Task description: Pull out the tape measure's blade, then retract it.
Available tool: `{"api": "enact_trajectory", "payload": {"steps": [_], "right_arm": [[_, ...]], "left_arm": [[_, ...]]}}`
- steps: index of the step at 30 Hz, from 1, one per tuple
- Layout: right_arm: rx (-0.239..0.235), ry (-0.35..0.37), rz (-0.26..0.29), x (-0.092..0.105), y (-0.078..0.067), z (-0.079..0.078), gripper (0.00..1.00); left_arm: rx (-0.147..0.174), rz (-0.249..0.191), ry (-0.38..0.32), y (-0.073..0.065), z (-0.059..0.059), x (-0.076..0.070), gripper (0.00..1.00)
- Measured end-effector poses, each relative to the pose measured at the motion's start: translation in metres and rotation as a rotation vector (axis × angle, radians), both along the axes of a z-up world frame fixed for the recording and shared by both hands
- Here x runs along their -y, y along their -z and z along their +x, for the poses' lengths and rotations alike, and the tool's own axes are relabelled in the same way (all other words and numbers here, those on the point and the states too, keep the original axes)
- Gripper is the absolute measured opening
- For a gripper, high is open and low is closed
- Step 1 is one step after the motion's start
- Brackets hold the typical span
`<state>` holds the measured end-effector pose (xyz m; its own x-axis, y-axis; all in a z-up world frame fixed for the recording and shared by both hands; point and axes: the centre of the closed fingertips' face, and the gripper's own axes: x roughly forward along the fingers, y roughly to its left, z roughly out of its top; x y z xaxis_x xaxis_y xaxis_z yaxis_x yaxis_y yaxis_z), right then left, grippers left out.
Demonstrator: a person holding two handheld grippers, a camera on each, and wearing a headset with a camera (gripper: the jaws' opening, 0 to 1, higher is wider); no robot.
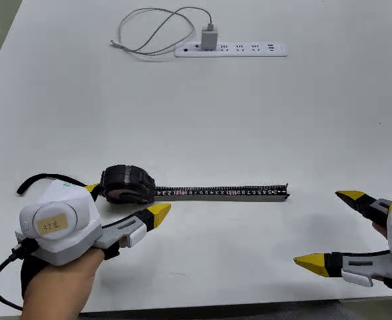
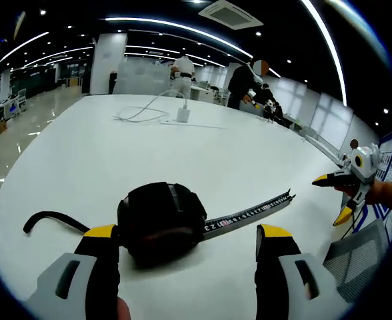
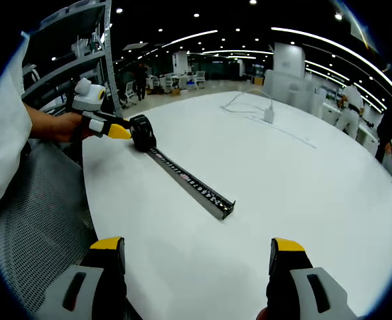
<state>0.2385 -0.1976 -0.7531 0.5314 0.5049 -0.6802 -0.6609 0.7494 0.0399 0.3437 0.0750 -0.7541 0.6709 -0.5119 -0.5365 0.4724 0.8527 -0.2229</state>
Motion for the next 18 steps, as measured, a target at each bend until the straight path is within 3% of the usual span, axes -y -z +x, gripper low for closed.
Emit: {"api": "enact_trajectory", "payload": {"steps": [18], "right_arm": [[0.001,-0.097,-0.068,0.004,0.006,0.021,0.69]], "left_arm": [[0.000,0.025,-0.072,0.003,0.014,0.000,0.78]]}}
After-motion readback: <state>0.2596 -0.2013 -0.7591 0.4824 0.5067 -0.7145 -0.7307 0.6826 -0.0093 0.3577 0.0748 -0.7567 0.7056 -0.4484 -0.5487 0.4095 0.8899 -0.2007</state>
